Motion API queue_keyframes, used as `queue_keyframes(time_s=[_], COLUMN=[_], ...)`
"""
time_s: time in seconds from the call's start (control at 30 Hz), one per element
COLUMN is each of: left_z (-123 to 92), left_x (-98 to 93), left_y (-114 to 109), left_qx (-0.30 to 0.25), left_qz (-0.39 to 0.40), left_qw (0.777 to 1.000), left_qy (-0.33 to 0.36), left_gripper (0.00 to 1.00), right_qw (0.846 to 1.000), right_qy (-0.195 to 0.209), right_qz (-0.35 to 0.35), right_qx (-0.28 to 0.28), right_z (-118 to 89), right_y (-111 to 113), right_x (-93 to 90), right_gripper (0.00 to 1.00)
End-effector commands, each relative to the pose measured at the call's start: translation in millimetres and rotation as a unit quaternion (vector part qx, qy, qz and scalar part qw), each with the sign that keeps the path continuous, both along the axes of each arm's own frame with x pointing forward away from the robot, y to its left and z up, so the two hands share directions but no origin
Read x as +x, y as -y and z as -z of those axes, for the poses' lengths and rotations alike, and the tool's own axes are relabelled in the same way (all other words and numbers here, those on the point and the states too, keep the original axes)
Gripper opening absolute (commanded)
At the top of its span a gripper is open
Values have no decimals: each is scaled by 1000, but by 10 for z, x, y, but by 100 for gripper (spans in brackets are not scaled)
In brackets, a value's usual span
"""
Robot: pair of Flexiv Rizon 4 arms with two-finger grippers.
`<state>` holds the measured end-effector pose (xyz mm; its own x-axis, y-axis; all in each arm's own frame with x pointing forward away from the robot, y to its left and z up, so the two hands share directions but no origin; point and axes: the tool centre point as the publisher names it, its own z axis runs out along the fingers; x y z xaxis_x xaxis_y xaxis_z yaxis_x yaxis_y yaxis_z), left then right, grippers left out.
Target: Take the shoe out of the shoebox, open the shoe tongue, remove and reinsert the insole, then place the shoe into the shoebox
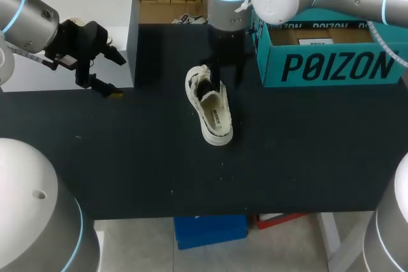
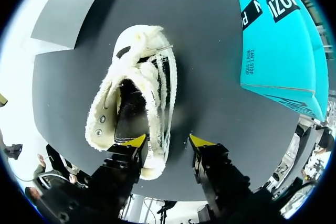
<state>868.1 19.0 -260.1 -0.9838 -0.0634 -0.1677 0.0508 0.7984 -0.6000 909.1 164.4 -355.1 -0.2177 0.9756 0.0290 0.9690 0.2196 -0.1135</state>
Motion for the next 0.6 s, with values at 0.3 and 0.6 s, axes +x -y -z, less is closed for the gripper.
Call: queue_keyframes(time_s=[0.3,0.6], left_z=[8,8], left_x=[-9,-9], left_y=[-1,-1], left_qx=[0,0], left_qz=[-1,-1], left_qw=[1000,1000], left_qy=[2,2], left_gripper=[100,100], right_qw=[1000,1000], right_qy=[-1,-5], right_qz=[-4,-9], right_qx=[11,14], right_z=[203,320], right_y=[-17,-1], right_x=[42,83], right_gripper=[46,46])
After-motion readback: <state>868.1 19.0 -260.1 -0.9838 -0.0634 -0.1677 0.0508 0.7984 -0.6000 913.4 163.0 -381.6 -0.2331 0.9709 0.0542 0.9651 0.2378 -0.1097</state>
